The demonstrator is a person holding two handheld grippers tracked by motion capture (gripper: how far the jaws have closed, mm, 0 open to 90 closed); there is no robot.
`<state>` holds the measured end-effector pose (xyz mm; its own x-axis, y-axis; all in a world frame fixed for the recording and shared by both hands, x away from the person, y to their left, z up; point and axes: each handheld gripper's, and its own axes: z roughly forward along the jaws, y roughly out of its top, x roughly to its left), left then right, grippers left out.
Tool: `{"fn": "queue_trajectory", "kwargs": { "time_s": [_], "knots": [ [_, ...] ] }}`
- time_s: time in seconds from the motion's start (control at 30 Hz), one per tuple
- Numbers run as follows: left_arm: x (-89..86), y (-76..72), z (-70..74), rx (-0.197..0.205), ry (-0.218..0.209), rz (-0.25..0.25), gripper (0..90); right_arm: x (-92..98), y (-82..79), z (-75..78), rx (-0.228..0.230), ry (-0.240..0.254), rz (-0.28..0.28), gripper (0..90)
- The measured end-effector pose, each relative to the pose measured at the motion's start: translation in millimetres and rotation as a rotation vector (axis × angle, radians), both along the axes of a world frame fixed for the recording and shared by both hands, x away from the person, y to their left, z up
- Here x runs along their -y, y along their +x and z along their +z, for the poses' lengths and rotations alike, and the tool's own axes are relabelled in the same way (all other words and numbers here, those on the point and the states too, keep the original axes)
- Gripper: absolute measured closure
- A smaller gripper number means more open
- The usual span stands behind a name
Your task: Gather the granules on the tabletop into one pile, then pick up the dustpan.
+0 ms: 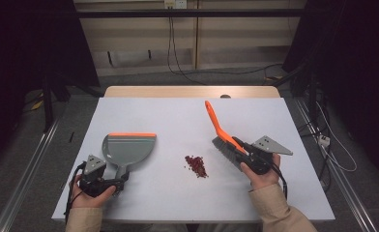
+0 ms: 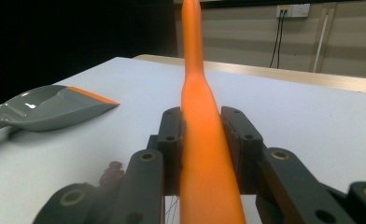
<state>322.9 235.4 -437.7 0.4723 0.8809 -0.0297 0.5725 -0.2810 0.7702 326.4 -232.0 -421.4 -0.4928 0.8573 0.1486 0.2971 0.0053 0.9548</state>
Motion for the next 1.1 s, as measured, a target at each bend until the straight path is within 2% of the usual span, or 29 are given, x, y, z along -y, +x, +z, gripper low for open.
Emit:
{"fn": "queue_trajectory", "kwargs": {
  "time_s": [0.1,0.2,0.3,0.4,0.53,0.73,0.8,0.83,1.0,1.03,1.1],
  "knots": [
    [1.6,2.8,-0.2,-0.003,0.029,0.008,13.4,0.1,-0.3,0.0,-0.001,-0.002,-0.002,70.9],
    [-2.1,4.3,0.4,-0.023,0.033,0.033,16.1,0.6,-0.9,0.2,0.0,-0.006,-0.006,70.9],
    [-9.4,3.6,1.4,-0.02,0.041,0.054,19.6,1.8,-1.1,0.7,0.002,-0.005,-0.009,70.9],
    [-12.0,6.3,1.8,-0.03,0.049,0.05,20.7,2.3,-1.3,0.0,0.001,-0.01,-0.009,71.0],
    [-7.6,14.0,3.0,-0.07,0.063,0.035,27.2,1.9,-1.4,0.2,0.002,-0.009,-0.013,70.9],
    [0.1,19.3,1.7,-0.131,0.066,0.013,57.4,1.5,-1.2,-0.5,-0.002,-0.01,-0.012,70.9],
    [2.3,21.2,1.4,-0.137,0.091,0.02,61.9,2.1,-1.6,-0.8,-0.003,-0.01,-0.012,70.9],
    [2.4,22.0,2.0,-0.135,0.101,0.016,62.3,2.6,-2.1,-0.7,-0.003,-0.011,-0.014,70.9],
    [-3.8,24.6,5.0,-0.078,0.078,0.004,63.1,5.6,-2.1,-1.0,-0.005,-0.007,-0.022,71.0],
    [-5.1,24.7,6.8,-0.069,0.083,-0.002,63.1,6.0,-2.0,-1.3,-0.004,-0.006,-0.025,71.0],
    [-7.0,24.4,9.8,-0.059,0.065,-0.007,63.1,6.6,-2.1,-1.5,-0.006,-0.004,-0.026,71.0]
  ]
}}
